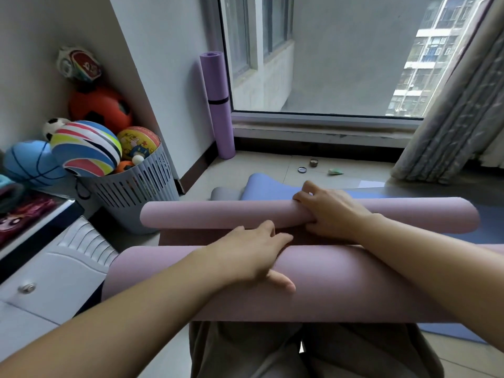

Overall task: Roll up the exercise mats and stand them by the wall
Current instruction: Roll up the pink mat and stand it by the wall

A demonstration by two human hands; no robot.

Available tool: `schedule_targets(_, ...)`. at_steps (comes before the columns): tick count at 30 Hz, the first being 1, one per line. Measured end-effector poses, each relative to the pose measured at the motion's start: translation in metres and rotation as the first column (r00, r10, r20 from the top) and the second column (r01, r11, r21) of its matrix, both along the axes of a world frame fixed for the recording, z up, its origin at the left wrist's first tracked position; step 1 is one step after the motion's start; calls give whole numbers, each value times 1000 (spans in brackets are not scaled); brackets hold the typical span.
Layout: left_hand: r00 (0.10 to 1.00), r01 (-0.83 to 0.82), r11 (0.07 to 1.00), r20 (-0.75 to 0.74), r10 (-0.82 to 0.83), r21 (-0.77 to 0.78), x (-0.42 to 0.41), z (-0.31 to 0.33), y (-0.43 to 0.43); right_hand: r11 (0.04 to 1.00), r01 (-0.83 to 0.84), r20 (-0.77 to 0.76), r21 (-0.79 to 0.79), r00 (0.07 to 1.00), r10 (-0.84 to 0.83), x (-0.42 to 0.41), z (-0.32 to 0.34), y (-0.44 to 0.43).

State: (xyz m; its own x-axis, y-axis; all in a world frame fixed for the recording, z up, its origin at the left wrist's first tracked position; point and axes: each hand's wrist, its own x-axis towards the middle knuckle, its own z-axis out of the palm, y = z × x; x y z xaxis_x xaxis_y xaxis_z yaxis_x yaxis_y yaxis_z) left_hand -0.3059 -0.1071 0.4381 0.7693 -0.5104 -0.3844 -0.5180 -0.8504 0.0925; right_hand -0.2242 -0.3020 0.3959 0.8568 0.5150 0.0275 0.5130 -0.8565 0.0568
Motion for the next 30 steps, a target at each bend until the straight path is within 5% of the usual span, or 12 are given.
schedule_targets(4, 974, 4, 998, 226, -19, 65, -5, 1, -3, 985, 39, -85, 168, 996, -25, 2, 9, -7)
schedule_targets(12, 950, -12, 994, 312, -23, 110, -28, -15, -13, 932, 147, -151, 332, 983, -101, 17, 22, -12)
schedule_targets(16, 909, 33, 990, 408, -86, 135, -28, -25, -11, 945, 159, -167, 284, 979, -115, 23, 34, -10)
schedule_targets(30, 900, -75, 997, 429, 82, -32, 13, -37, -16, 969, 160, -178, 189, 976, -127, 31, 54, 5)
